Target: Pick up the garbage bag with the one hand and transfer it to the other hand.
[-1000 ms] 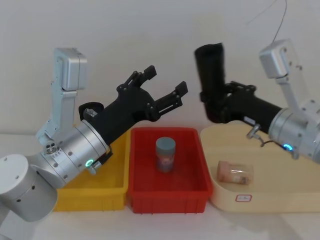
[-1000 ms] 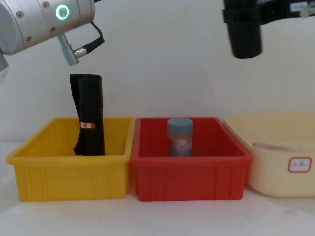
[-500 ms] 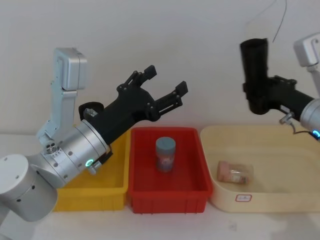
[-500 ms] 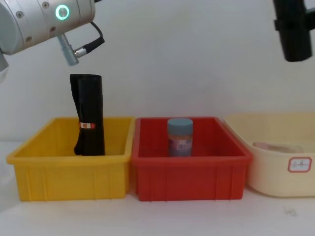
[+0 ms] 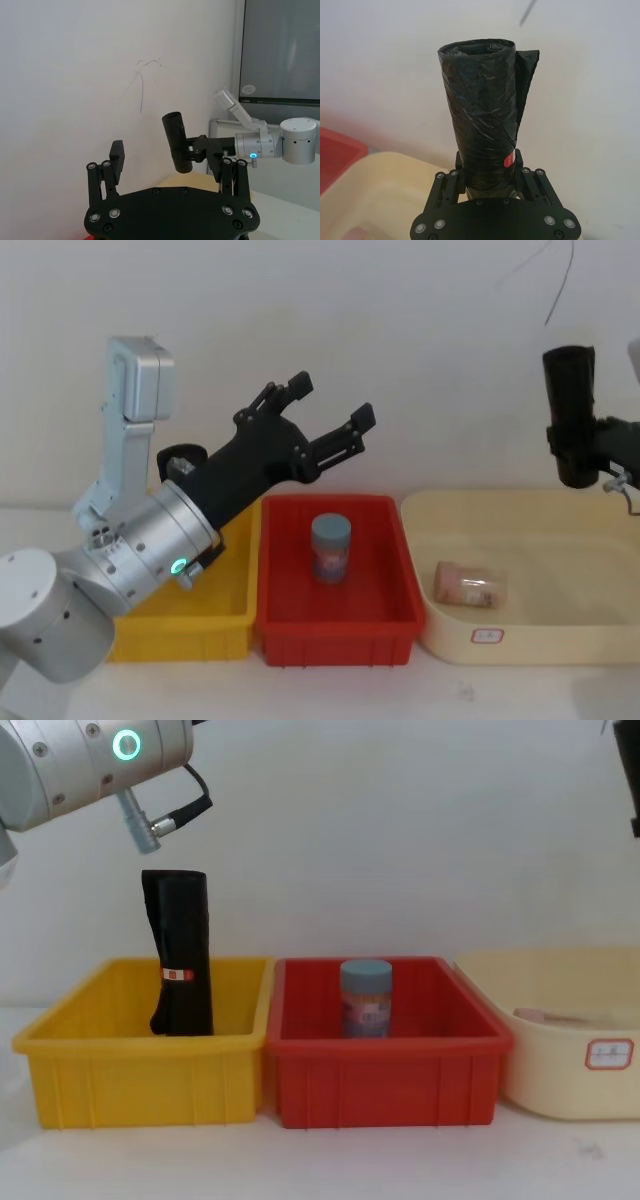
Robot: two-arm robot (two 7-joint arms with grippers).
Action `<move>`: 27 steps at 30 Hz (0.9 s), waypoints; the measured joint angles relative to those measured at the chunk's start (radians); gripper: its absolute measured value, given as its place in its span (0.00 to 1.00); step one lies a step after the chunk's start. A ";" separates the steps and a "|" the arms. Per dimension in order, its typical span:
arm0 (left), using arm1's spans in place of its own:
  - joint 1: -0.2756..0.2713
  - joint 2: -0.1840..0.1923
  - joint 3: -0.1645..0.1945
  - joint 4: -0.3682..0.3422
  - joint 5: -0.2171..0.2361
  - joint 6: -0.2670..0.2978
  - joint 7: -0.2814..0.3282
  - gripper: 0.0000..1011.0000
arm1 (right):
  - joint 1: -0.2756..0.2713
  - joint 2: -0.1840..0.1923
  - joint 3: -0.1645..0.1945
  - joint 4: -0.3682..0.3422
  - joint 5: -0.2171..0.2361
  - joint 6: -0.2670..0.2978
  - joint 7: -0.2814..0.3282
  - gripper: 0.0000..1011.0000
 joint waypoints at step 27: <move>0.000 0.000 0.000 0.000 0.000 0.000 0.000 0.99 | -0.091 0.006 0.043 -0.111 0.026 0.052 0.023 0.75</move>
